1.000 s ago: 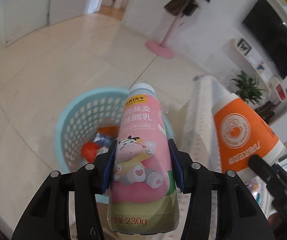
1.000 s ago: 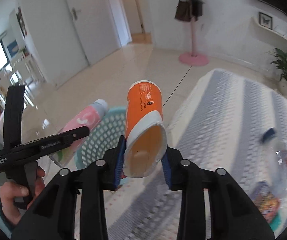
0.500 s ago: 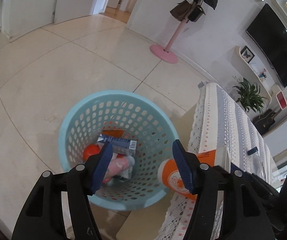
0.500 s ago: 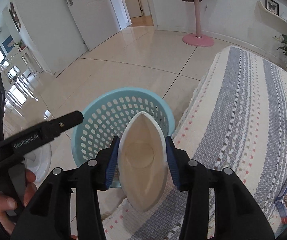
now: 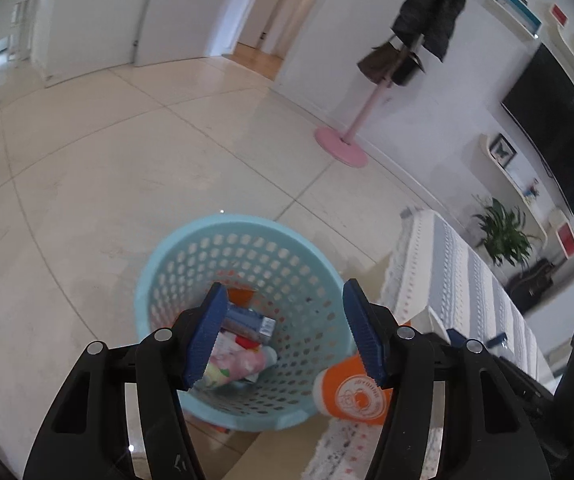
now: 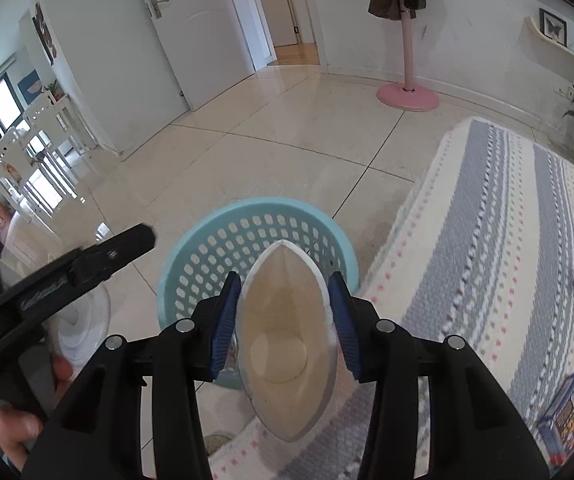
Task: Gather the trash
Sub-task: 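Carry the yogurt bottle and orange cup over the blue wastebasket and release both, then grasp the blue snack box with the left gripper while the right gripper grasps the teal packet, then carry the snack box and teal packet to the wastebasket and release both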
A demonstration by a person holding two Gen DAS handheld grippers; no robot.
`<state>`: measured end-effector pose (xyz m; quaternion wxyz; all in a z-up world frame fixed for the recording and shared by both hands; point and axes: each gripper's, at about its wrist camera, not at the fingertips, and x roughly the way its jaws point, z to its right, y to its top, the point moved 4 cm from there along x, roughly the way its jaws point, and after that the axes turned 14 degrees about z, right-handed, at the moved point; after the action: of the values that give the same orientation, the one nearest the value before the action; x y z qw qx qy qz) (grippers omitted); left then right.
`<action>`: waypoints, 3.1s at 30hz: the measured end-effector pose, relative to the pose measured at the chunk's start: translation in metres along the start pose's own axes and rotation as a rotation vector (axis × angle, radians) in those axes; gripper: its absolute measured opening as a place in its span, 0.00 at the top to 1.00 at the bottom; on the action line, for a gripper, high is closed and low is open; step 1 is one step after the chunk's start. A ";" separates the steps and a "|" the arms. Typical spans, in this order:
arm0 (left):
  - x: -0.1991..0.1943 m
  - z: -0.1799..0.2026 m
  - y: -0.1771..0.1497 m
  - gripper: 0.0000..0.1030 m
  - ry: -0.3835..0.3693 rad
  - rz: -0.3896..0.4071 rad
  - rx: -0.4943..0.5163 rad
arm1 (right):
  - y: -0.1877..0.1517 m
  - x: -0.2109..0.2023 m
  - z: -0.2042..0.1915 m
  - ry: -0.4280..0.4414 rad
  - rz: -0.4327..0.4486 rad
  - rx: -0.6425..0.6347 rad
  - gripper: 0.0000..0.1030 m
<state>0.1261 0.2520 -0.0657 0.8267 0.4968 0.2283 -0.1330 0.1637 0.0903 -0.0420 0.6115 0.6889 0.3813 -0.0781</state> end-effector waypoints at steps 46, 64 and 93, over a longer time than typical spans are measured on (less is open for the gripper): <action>0.027 0.310 -0.243 0.39 -0.454 -0.581 0.291 | -0.142 -0.216 0.255 -0.306 0.044 0.079 0.35; 0.068 0.370 -0.247 0.22 -0.323 -0.447 0.517 | -0.161 -0.194 0.258 -0.252 -0.014 0.108 0.55; -0.001 0.145 0.009 0.39 -0.214 -0.076 0.267 | -0.005 -0.158 0.089 -0.056 0.195 -0.153 0.57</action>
<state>0.1647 0.1277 -0.0001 0.7673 0.5761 0.1382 -0.2454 0.0826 -0.0578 0.0238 0.6774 0.6715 0.3002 -0.0083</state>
